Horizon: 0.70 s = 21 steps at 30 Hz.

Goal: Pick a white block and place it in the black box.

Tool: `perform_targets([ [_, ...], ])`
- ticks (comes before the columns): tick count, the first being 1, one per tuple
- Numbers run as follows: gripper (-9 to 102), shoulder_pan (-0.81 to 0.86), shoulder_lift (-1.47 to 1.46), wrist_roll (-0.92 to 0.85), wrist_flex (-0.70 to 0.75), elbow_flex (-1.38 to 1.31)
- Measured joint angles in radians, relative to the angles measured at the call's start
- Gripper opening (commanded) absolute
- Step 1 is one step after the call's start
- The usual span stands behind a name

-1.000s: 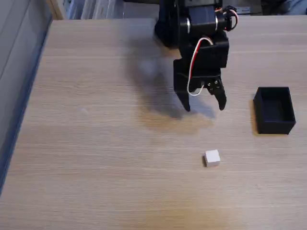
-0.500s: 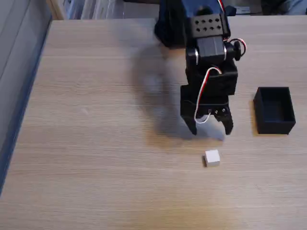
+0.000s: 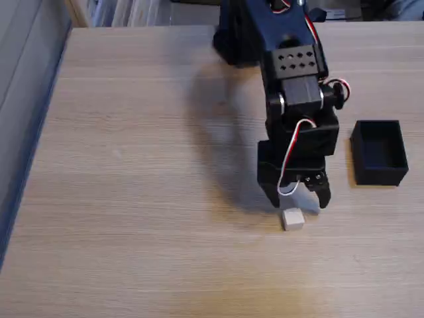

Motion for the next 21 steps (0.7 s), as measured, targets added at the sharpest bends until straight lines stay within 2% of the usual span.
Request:
perform_targets([
  [8,33,0.02,-0.081,0.002,0.021,-0.115],
  [14,24,0.017,-0.1,-0.015,0.035,-0.141],
  [21,23,0.012,-0.1,-0.026,0.055,-0.141],
])
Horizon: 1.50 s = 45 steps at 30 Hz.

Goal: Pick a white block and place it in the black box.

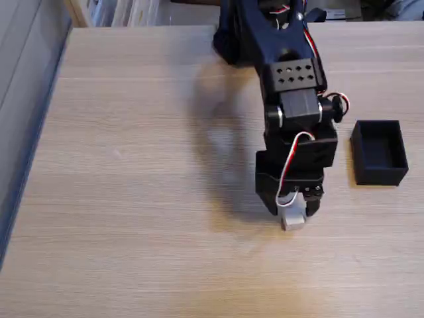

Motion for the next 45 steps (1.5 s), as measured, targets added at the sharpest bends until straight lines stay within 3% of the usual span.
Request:
perform_targets([
  [20,19,-0.046,-0.054,0.028,-0.018,-0.061],
  [31,1,-0.035,-0.091,0.025,-0.011,-0.098],
  [36,0,-0.035,-0.087,0.023,-0.008,-0.098],
  [45,0,-0.032,0.221,0.025,0.009,0.087],
])
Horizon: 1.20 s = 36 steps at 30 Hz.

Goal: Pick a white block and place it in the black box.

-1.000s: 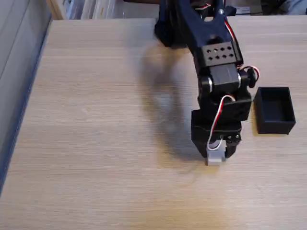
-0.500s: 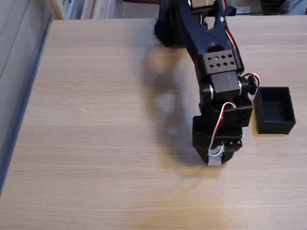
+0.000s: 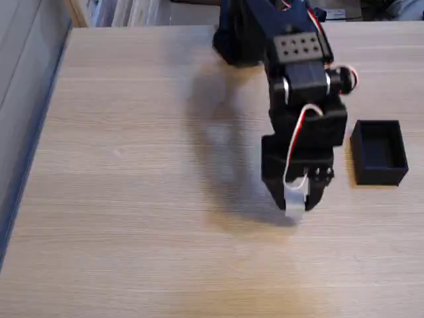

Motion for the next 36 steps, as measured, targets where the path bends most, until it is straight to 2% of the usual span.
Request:
perform_targets([
  [12,0,-0.235,0.795,-0.018,0.014,0.692],
  [17,0,-0.351,0.985,-0.023,0.014,0.853],
  [27,0,-0.514,0.861,0.021,-0.071,0.798],
  [36,0,-0.537,0.621,0.057,-0.083,0.594],
])
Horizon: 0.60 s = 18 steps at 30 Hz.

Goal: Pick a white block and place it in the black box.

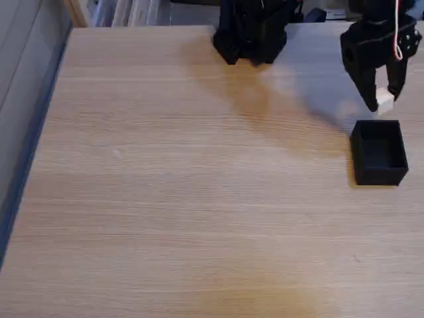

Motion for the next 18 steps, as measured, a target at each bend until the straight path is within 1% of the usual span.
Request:
perform_targets([
  [11,3,0.005,-0.219,0.051,-0.018,-0.192],
  [18,21,0.023,-0.275,0.091,-0.025,-0.258],
])
